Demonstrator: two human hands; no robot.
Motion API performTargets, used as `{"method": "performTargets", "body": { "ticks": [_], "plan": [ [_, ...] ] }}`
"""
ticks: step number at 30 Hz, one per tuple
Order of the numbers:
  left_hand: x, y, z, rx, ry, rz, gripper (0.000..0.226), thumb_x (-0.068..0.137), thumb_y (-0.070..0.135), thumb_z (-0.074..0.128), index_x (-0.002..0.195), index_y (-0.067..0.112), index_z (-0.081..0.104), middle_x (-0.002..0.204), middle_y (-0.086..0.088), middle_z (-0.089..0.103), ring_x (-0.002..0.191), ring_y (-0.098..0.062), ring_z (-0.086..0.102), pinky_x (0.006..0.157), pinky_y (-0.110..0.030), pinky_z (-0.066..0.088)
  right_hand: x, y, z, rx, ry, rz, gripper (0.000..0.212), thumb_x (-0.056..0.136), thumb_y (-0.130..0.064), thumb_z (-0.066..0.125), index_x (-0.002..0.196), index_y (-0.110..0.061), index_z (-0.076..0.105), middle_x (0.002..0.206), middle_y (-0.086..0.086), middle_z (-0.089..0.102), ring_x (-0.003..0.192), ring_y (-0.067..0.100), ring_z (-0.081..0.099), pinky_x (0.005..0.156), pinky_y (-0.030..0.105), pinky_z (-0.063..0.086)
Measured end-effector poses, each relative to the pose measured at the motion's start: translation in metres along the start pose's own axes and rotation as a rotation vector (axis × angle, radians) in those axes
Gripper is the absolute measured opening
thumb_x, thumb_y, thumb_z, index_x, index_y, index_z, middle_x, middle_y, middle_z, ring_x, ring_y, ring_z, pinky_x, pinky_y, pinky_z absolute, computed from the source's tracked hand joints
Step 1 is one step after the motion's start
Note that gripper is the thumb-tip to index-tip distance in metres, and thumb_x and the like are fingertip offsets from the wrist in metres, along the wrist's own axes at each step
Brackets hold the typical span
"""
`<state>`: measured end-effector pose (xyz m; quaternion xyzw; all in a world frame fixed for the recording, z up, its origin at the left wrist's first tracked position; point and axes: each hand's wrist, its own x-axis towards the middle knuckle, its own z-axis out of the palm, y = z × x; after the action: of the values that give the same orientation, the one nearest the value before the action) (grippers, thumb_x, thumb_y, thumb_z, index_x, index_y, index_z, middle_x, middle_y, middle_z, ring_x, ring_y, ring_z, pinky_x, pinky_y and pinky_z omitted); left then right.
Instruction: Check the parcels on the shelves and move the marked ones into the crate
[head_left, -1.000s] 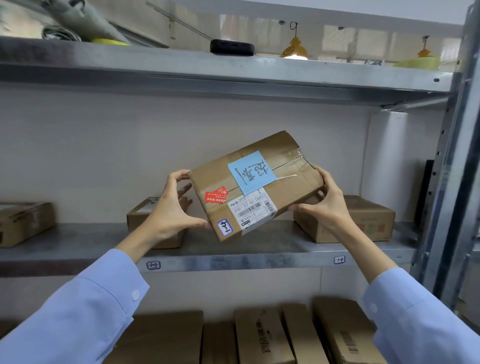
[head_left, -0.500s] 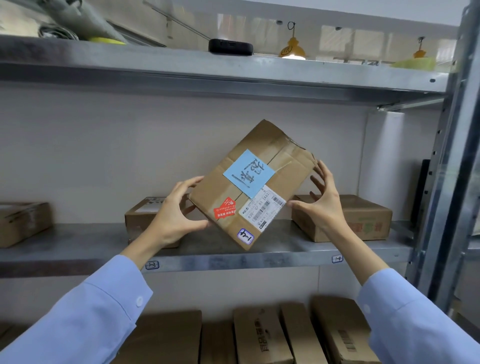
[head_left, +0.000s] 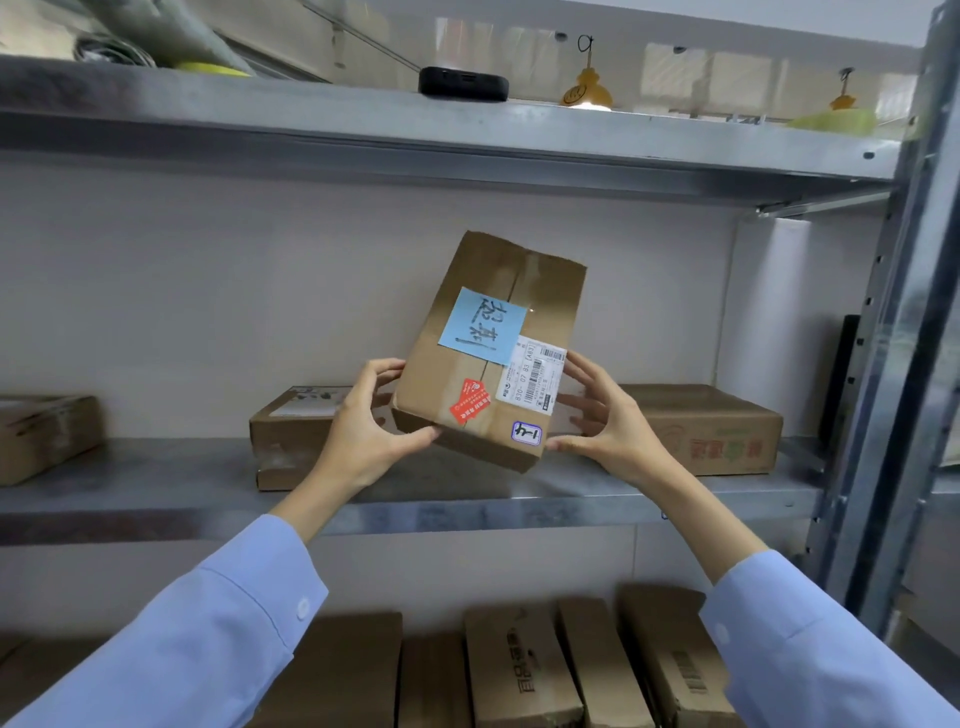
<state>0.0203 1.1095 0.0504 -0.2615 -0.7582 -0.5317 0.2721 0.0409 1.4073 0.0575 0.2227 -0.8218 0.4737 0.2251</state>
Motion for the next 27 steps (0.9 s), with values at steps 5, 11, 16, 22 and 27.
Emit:
{"method": "performTargets", "body": {
  "ticks": [5,11,16,22,27],
  "plan": [
    [-0.003,-0.006,0.005,-0.075,-0.054,-0.052,0.068,0.07,0.014,0.087,0.123,0.023,0.045,0.13,0.004,0.054,0.125,-0.015,0.051,0.099,-0.03,0.05,-0.008,-0.002,0.008,-0.024,-0.096,0.018,0.136,0.048,-0.043,0.096,0.154,-0.043,0.011,0.159,-0.02,0.024,0.137,0.009,0.043,0.109,0.045,0.044],
    [-0.005,0.0,0.011,-0.173,-0.103,-0.082,0.066,0.073,0.007,0.083,0.123,0.026,0.045,0.135,0.01,0.05,0.124,-0.015,0.054,0.096,-0.032,0.053,-0.009,-0.007,0.006,0.057,-0.032,0.02,0.122,0.06,-0.012,0.094,0.154,-0.035,0.02,0.152,-0.019,0.036,0.133,0.006,0.047,0.106,0.041,0.047],
    [-0.006,0.004,0.005,-0.267,-0.184,-0.059,0.069,0.077,-0.004,0.076,0.134,0.021,0.047,0.14,0.006,0.051,0.124,-0.013,0.056,0.09,-0.019,0.051,-0.01,-0.002,-0.005,0.124,-0.008,0.019,0.107,0.06,-0.007,0.093,0.148,-0.03,0.036,0.148,-0.013,0.045,0.133,0.017,0.051,0.102,0.037,0.051],
    [-0.008,0.007,0.001,-0.309,-0.223,-0.073,0.061,0.077,-0.005,0.076,0.127,0.022,0.053,0.139,0.009,0.052,0.119,-0.014,0.061,0.084,-0.025,0.055,-0.014,-0.002,-0.016,0.146,0.003,0.011,0.095,0.064,-0.01,0.086,0.147,-0.024,0.041,0.143,-0.009,0.054,0.129,0.012,0.054,0.107,0.04,0.046],
    [-0.008,0.004,0.008,-0.32,-0.113,-0.056,0.056,0.077,-0.01,0.073,0.118,0.024,0.055,0.137,0.008,0.052,0.122,-0.019,0.059,0.084,-0.033,0.058,-0.015,-0.004,-0.014,0.095,-0.065,-0.01,0.094,0.075,-0.004,0.083,0.151,-0.03,0.033,0.147,-0.009,0.049,0.135,0.015,0.047,0.107,0.041,0.046]
  ]
}}
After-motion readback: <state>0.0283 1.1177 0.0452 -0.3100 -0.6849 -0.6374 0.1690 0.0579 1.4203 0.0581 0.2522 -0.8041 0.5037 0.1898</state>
